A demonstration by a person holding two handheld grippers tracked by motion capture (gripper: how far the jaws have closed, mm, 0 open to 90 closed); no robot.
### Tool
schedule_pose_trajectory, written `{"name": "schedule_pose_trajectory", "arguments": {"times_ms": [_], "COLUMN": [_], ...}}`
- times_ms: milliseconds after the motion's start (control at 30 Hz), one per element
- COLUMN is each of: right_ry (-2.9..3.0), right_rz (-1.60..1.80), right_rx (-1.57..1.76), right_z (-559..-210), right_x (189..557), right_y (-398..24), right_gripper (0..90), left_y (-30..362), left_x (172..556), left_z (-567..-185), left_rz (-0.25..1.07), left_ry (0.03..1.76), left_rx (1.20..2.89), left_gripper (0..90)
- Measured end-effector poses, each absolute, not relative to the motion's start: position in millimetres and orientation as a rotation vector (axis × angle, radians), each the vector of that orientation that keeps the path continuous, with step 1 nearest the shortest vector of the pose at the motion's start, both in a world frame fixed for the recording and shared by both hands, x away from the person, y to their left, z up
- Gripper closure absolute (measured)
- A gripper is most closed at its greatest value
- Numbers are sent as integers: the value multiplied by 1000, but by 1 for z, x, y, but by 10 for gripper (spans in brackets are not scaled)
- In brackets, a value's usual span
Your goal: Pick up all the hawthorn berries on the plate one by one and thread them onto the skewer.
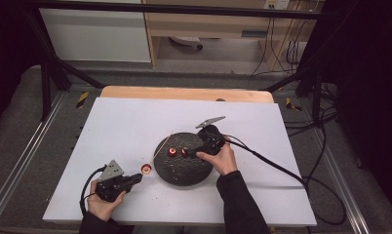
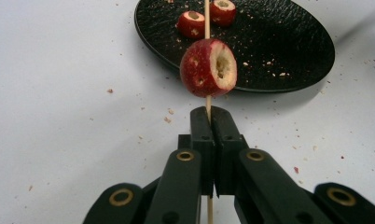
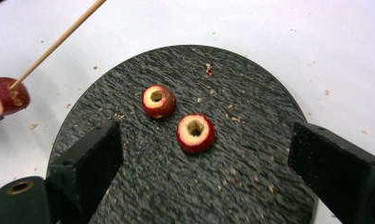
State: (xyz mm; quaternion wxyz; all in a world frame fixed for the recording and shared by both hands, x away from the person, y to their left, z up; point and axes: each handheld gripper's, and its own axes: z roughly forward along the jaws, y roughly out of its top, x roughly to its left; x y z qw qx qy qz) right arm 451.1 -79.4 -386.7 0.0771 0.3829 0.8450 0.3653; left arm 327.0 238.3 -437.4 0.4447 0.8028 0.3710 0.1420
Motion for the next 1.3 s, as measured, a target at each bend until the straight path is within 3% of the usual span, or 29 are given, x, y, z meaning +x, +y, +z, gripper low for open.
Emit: {"name": "schedule_pose_trajectory", "arguments": {"times_ms": [300,733,1300], "right_ry": [2597,2654,2700], "right_rz": [974,892,873], "right_rx": [1147,1223,1269], "right_z": [-398,-411,-417], "right_x": [469,478,481], "right_y": [-56,-47,-45], "right_gripper": [225,436,587], "left_y": [240,239,239], "left_x": [328,329,329], "left_z": [-439,-439,-439], "left_rz": [346,345,345], "left_ry": [936,934,930], "left_rx": [1981,1989,1990], "left_gripper": [883,883,884]}}
